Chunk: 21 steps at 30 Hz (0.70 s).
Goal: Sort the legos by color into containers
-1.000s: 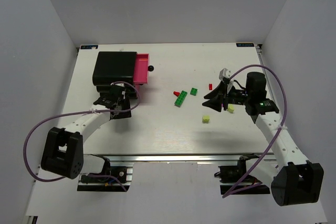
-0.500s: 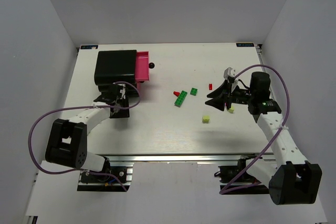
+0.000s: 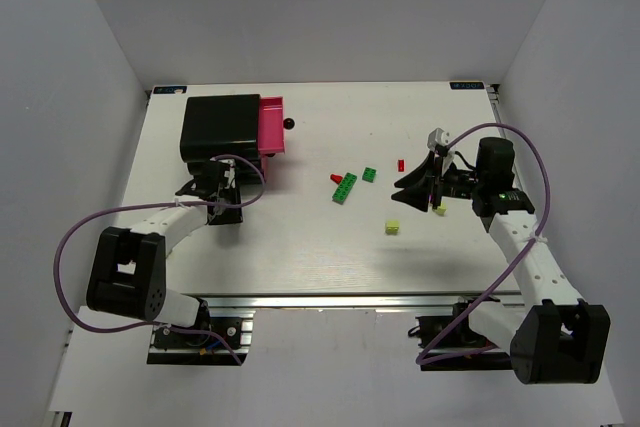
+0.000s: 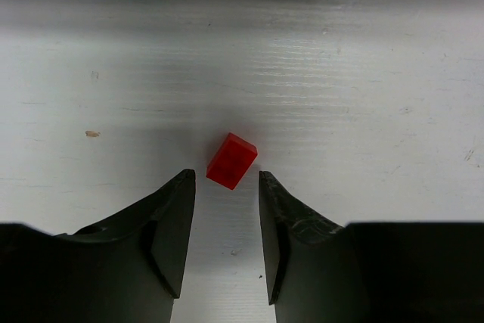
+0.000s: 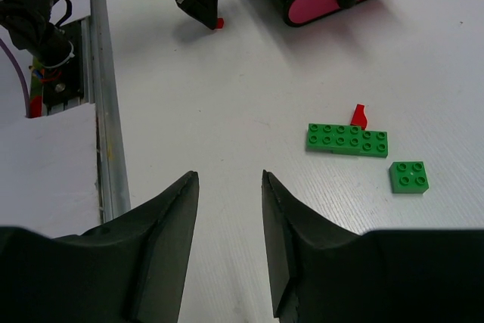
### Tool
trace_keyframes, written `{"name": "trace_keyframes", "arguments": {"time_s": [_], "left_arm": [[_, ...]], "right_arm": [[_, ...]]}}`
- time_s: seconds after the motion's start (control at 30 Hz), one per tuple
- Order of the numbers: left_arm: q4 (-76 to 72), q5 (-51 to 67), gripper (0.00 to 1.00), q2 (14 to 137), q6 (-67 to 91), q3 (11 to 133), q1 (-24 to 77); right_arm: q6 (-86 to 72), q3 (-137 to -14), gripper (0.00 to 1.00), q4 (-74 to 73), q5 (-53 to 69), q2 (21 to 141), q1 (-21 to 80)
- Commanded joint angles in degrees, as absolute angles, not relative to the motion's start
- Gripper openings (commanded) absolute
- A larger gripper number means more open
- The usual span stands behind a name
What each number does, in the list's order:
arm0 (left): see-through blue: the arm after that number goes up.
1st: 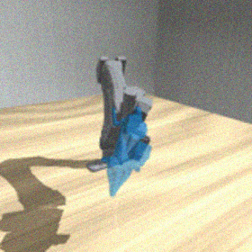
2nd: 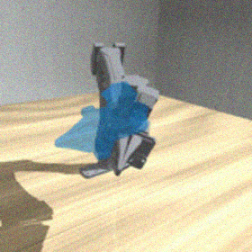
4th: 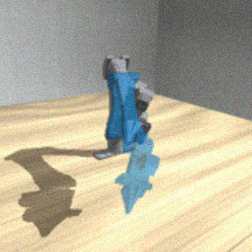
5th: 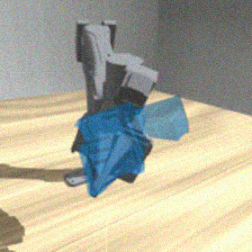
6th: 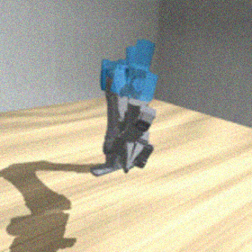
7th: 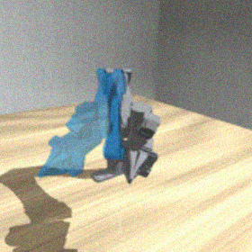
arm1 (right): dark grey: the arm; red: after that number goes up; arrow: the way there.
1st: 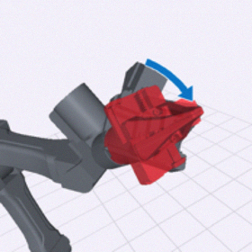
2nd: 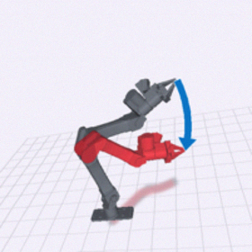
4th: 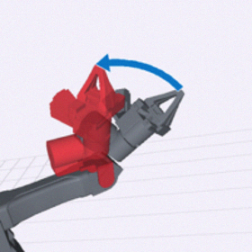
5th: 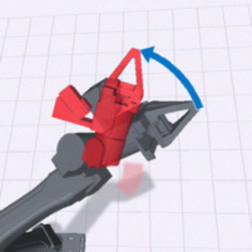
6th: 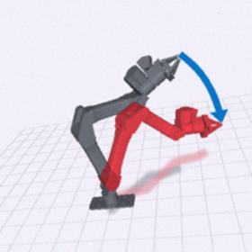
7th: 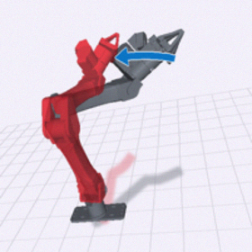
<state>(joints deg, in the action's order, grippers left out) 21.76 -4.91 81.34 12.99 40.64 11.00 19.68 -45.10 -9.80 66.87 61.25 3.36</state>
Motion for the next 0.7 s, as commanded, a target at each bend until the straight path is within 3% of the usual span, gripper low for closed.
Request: {"name": "trace_keyframes", "arguments": {"time_s": [0.0,0.33,0.67], "left_arm": [[18.9,-5.3,0.50,80.0,14.0,40.4,10.4],[16.1,-4.1,0.47,82.0,17.0,39.7,10.4],[17.4,-4.7,0.38,83.4,17.2,40.7,10.4]], "right_arm": [[18.7,-44.6,0.44,-7.5,69.0,61.4,3.1],[18.2,-44.3,0.44,-6.9,69.5,61.7,2.4],[18.1,-44.4,0.44,-6.9,70.1,61.5,2.2]]}}
